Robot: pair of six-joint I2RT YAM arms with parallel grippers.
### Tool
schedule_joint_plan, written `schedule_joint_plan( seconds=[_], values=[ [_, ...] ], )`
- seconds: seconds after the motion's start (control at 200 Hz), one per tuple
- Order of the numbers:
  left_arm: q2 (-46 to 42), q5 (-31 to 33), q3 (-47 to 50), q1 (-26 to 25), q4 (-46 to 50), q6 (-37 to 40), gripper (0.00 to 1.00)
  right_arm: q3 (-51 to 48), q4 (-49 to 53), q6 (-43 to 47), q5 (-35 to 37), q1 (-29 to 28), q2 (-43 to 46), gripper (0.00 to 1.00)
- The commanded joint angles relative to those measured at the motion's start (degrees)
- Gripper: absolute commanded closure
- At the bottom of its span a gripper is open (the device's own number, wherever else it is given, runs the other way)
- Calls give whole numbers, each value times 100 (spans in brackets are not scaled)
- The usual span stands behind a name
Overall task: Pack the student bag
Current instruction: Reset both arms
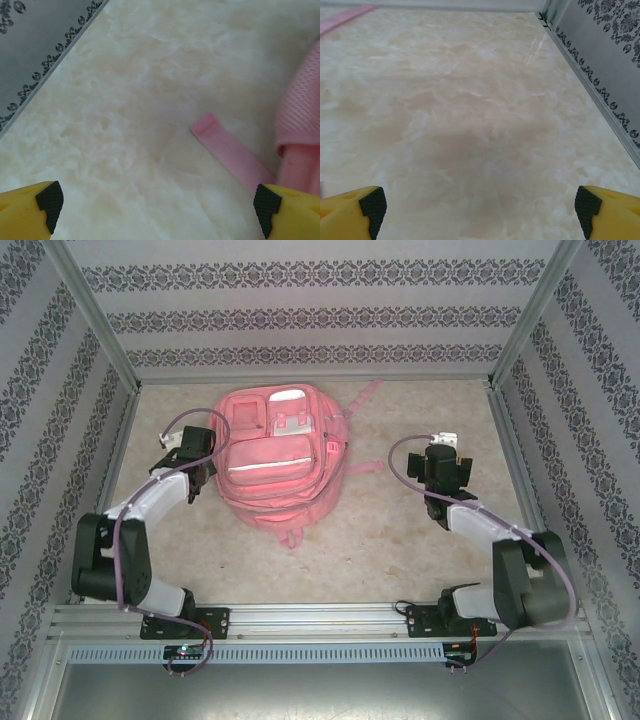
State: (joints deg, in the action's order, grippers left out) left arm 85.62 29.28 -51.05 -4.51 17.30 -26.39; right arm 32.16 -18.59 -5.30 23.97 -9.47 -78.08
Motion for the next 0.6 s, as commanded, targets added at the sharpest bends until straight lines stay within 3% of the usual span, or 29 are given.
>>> schedule_joint_plan(
  seconds=[0.0,0.135,0.215,0.27,0.355,0.445,0.5,0.595],
  values=[
    [307,53,263,73,-1726,948,1,28,-1091,482,193,32,-524,2],
    [492,-215,700,107,-3094,1916,1,59,-1394,401,-84,246,-850,2],
    [453,-868,1149,275,-3689,1957,0,-194,-1655,390,-530,375,-711,2],
    [454,-1195,1597,284,-4584,2128,1,-421,-1985,370,-612,409,-626,2],
    [301,-1926,1835,293,-4821,2386,0,-725,-2388,318,-809,483,-552,2],
    [210,-2526,2287,320,-5581,2596,1,-994,-3018,320,-1444,665,-706,2],
    [215,-2694,2401,350,-5765,2613,1,-1210,-3999,389,-1609,658,-1023,2],
    [272,-2952,2600,402,-6116,2650,1,-1033,-3283,399,-1722,693,-822,2]
  ],
)
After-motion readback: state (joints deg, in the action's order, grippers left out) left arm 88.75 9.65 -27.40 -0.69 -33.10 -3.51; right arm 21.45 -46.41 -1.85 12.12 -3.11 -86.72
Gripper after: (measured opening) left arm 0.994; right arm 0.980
